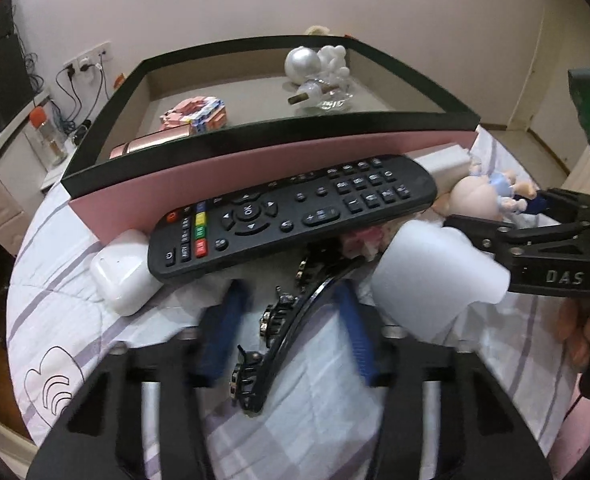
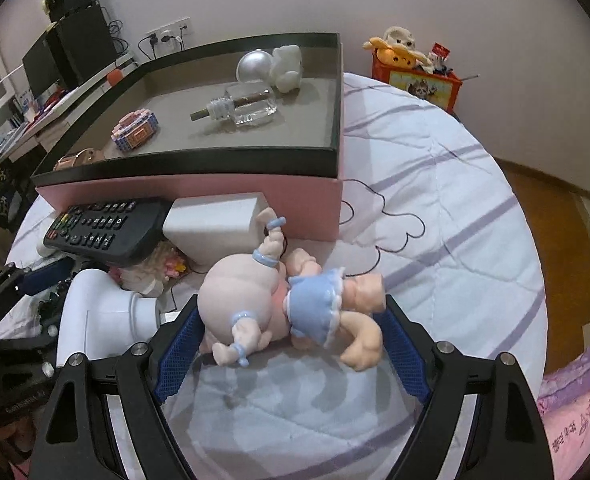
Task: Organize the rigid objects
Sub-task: 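Grasp the black hair clip with the left gripper while the right grasps the baby doll, then carry the hair clip and baby doll into the box and open both grippers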
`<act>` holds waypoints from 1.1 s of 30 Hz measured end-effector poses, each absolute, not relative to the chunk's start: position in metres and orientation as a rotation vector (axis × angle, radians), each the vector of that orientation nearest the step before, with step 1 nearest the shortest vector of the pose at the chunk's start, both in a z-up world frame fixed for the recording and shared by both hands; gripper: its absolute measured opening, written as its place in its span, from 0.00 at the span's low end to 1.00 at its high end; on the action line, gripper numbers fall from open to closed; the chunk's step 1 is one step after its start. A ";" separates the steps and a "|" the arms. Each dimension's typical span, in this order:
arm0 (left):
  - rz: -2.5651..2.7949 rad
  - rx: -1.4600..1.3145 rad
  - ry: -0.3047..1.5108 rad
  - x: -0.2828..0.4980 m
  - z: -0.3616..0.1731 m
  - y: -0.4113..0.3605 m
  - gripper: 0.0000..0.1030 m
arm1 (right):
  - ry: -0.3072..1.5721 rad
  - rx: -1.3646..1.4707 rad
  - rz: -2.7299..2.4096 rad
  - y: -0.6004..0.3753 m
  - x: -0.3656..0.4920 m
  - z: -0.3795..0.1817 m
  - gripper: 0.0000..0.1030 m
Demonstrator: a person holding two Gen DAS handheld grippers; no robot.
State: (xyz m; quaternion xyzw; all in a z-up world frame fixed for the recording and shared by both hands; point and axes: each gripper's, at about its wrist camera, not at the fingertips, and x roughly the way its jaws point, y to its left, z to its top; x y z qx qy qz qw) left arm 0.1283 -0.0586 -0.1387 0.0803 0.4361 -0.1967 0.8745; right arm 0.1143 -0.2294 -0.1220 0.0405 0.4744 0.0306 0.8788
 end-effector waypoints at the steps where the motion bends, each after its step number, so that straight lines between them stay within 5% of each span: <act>1: -0.416 0.157 0.911 0.128 -0.138 -0.058 0.28 | 0.986 0.087 0.068 -0.230 0.114 -0.121 0.76; 8: -0.421 0.091 0.913 0.119 -0.137 -0.048 0.18 | 0.976 0.120 0.074 -0.236 0.104 -0.118 0.76; 21: -0.383 0.005 0.900 0.088 -0.121 -0.014 0.18 | 0.958 0.192 0.106 -0.246 0.077 -0.105 0.76; 33: -0.362 0.011 0.769 0.096 -0.051 0.003 0.18 | 0.843 0.164 0.189 -0.227 0.078 -0.044 0.76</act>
